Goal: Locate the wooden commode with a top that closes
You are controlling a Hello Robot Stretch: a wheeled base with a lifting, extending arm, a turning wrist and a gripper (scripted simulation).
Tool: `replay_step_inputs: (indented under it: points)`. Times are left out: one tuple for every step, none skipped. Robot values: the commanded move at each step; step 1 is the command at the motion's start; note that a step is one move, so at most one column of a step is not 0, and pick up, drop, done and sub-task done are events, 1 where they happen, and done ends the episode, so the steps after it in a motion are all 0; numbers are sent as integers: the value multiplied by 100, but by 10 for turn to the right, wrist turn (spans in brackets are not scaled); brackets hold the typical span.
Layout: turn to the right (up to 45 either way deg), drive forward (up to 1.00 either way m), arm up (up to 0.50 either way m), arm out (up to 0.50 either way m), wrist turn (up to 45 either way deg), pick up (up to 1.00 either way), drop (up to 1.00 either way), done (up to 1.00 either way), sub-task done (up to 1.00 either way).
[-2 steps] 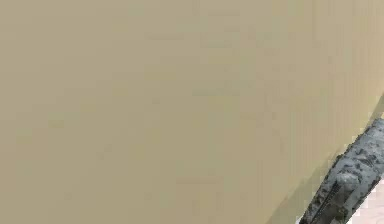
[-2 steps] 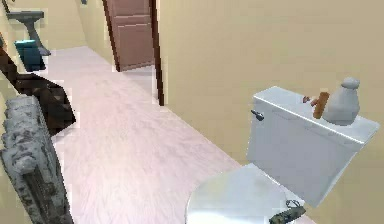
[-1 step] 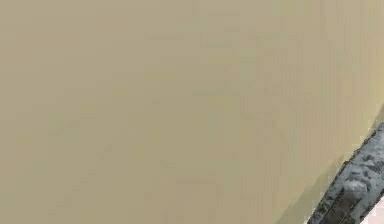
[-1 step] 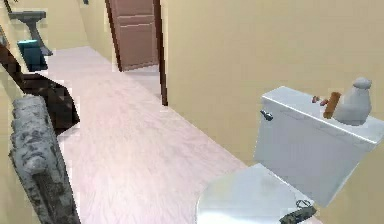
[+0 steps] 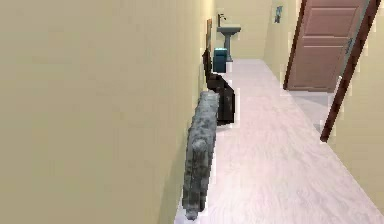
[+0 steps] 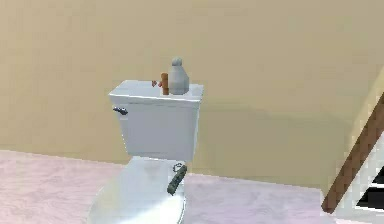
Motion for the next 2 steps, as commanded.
replay_step_inputs:
  points:
    - [120, 0, 0, 0, 0, 0, 0, 0, 0]
    - [0, 100, 0, 0, 0, 0, 0, 0, 0]
